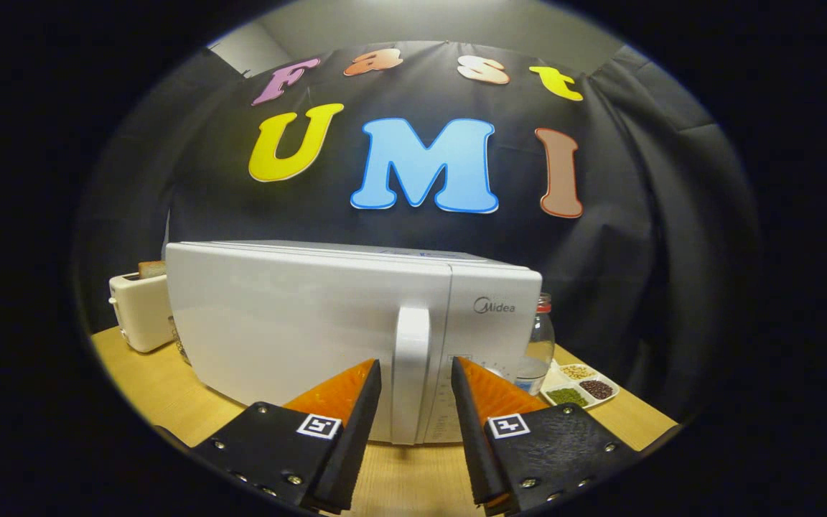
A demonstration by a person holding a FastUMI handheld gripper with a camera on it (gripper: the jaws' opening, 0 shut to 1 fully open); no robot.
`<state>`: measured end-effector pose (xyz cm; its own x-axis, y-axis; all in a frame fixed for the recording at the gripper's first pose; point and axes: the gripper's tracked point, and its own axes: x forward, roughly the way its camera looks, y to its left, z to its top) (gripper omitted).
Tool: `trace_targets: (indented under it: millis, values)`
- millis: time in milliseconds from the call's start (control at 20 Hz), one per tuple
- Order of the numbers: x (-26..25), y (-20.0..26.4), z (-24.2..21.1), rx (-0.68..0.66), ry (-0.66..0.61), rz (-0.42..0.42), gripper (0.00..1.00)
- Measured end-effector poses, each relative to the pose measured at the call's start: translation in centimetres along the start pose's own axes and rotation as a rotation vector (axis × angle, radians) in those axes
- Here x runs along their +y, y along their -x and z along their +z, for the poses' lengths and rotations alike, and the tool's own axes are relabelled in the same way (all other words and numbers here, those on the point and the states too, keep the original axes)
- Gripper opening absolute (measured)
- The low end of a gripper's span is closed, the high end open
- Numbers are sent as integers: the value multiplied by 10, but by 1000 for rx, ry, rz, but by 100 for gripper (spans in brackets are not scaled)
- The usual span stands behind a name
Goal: Open the microwave, put the food inside, and close the microwave door.
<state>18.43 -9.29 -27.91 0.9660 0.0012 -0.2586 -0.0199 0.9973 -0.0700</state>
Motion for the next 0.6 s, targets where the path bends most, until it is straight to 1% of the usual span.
trace_targets:
  millis: [50,100,150,200,250,350,450,550,600]
  values:
    - [-8,-11,-2,11,-3,-48,59]
    - [-15,0,0,15,-17,-31,41]
    - [-12,-1,1,8,-37,-24,23]
    - [-11,-8,-1,2,-42,-13,19]
    - [-9,-3,-1,0,-49,3,13]
    - [-9,0,-2,15,-69,21,13]
    - [-9,5,-3,24,-77,20,13]
    - [-5,14,-4,6,-23,9,13]
    - [-5,21,-3,-3,-16,5,13]
